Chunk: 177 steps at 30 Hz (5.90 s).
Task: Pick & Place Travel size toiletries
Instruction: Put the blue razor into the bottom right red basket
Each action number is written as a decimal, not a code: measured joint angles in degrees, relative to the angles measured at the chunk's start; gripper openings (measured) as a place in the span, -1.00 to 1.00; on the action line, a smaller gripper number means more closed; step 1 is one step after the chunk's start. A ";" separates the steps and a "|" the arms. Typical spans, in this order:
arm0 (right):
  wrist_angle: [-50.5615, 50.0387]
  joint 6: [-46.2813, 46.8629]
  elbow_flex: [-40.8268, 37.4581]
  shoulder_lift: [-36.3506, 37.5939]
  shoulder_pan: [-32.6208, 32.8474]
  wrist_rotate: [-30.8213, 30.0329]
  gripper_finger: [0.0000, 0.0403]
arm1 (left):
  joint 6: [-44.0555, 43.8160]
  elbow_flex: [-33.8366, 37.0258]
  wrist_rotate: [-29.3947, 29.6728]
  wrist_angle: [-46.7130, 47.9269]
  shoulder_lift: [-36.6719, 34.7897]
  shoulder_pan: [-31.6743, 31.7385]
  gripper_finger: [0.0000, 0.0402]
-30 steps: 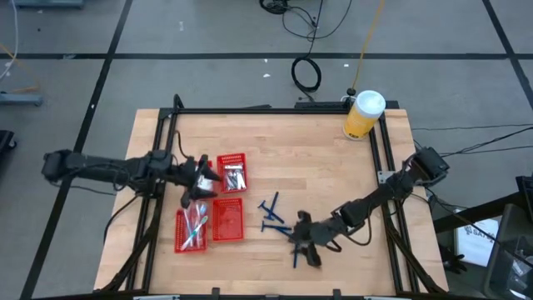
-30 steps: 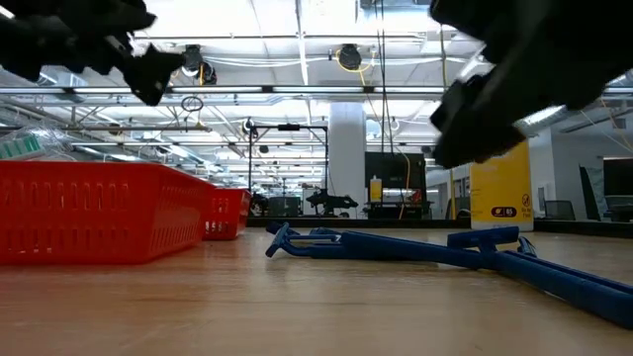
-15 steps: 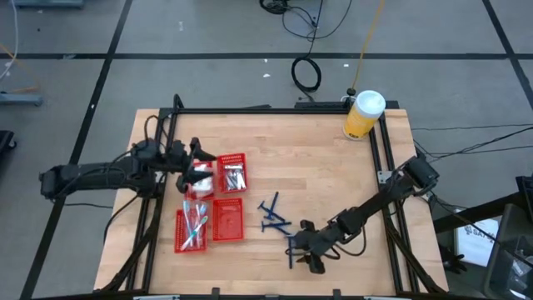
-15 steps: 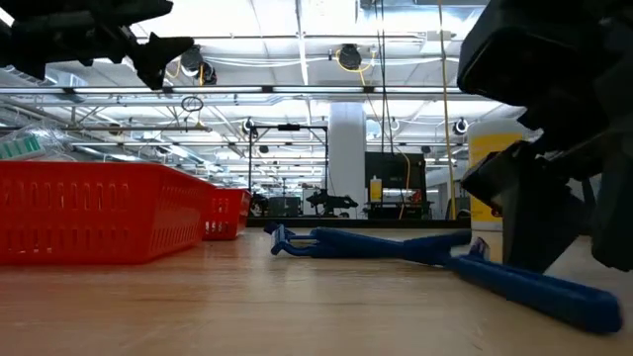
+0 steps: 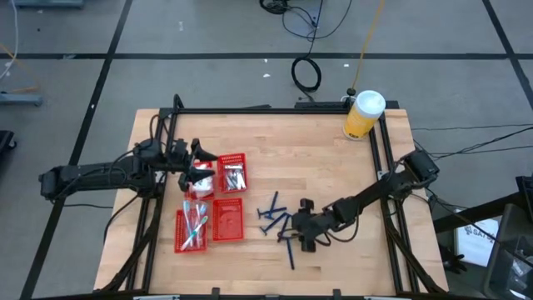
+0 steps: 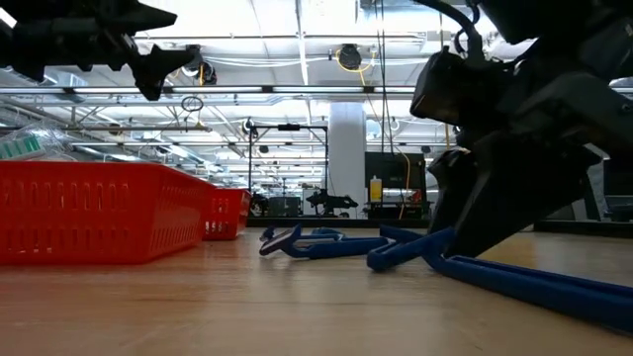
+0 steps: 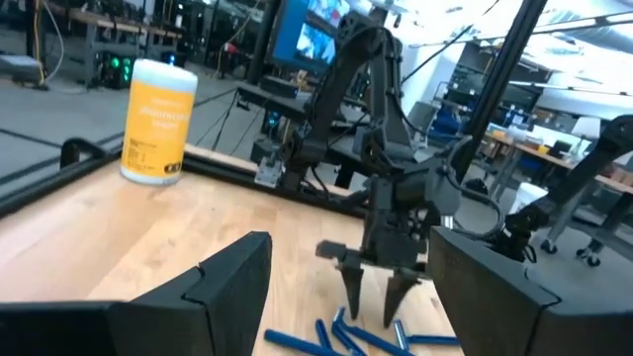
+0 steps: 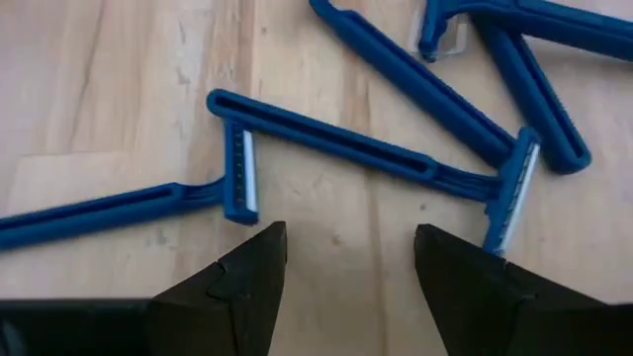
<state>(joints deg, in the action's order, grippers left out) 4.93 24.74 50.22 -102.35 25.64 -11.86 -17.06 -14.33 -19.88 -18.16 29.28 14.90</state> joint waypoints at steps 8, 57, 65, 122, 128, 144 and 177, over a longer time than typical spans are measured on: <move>-4.38 -8.12 -0.04 5.37 -0.28 -1.46 0.03 | -1.15 0.00 -0.01 1.83 0.00 -0.02 0.34; 2.06 -18.11 -0.06 1.41 -7.01 2.87 -0.29 | -4.72 0.00 0.05 1.68 0.02 -0.04 0.34; 2.08 -17.70 -0.02 1.25 -6.98 2.77 -0.34 | -4.67 0.00 0.09 1.64 0.02 -0.04 0.34; 33.50 -29.81 3.74 2.29 -13.67 10.15 -1.00 | -5.06 -0.02 0.52 1.33 0.00 -0.04 0.34; 34.62 -35.71 4.89 2.74 -13.65 2.59 -1.00 | -6.32 -0.02 1.46 0.14 0.52 -0.14 0.34; 46.58 -64.88 4.85 2.67 -13.74 -24.19 -1.00 | -26.52 -0.02 18.81 -9.38 22.54 -14.11 0.34; 47.12 -67.45 4.81 2.67 -13.86 -26.91 -1.00 | -20.56 -16.63 16.86 -28.52 54.14 -19.47 -0.43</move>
<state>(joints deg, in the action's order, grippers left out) 52.05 -42.72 55.02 -99.68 11.78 -38.77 -37.62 -30.96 -3.03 -46.67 83.42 -4.57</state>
